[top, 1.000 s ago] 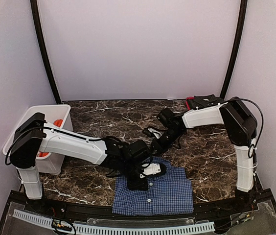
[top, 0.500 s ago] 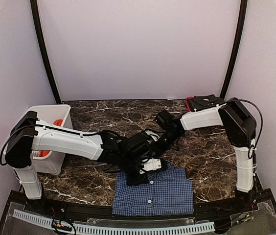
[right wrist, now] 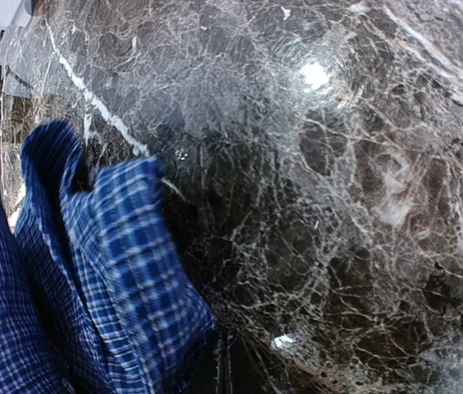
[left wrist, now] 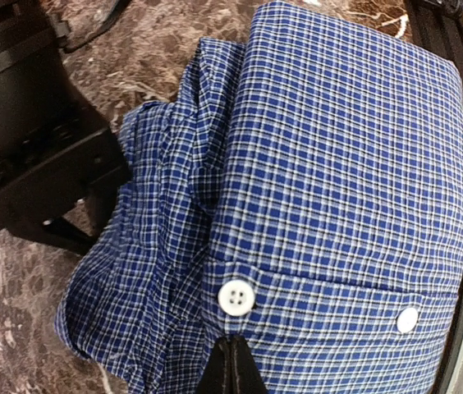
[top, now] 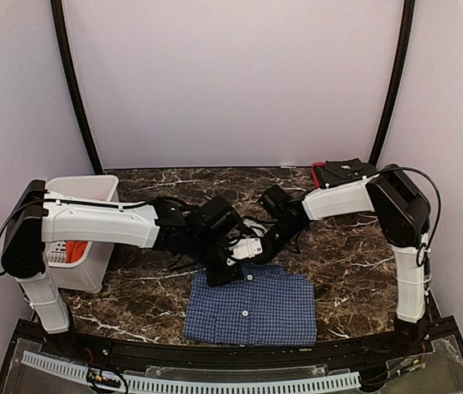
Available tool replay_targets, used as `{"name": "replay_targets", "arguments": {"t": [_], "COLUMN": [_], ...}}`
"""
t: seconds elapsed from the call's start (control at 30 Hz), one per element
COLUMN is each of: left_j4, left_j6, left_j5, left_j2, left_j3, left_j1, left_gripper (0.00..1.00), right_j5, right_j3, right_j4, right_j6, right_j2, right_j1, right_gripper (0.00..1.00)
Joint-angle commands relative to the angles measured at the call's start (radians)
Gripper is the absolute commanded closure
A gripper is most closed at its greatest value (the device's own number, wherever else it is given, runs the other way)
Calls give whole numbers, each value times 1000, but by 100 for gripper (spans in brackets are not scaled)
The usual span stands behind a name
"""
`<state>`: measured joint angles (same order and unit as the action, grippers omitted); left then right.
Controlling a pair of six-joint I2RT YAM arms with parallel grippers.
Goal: Fold and stack the mixed laundry pile
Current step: Smooth out the square-folded shirt at the center of the board.
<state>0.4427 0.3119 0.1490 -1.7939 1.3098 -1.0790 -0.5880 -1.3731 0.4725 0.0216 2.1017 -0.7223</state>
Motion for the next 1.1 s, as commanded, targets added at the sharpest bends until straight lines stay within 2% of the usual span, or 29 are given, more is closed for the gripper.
{"name": "replay_targets", "arguments": {"t": [0.0,0.17,0.3,0.43,0.47,0.63,0.77,0.9,1.07], "left_j4": [-54,-152,-293,-399,-406,-427,-379,-344,-353], "left_j6": [44,78,93,106,115,135,116,114,106], "left_j5": [-89,-179,-234,-253,-251,-184,-161,-157,-164], "left_j2": [78,88,93,69,60,26,-39,-97,-101], "left_j3": [-9,-52,-119,-161,-173,-213,-196,-191,-221], "left_j1": [24,30,40,49,50,46,39,36,5], "left_gripper": [100,100,100,100,100,100,100,100,100], "right_j5": [54,46,45,61,76,100,110,44,-51], "right_j3": [34,34,34,28,23,3,-40,-46,-43], "right_j4": [23,24,24,36,44,70,117,122,119], "right_j6": [15,18,18,12,4,-22,-22,-22,-11], "right_j2": [24,25,22,16,8,-94,-168,-204,-140], "right_j1": [-16,-17,-17,-16,-14,19,34,46,45], "right_gripper": [99,100,100,100,99,79,73,80,93]}}
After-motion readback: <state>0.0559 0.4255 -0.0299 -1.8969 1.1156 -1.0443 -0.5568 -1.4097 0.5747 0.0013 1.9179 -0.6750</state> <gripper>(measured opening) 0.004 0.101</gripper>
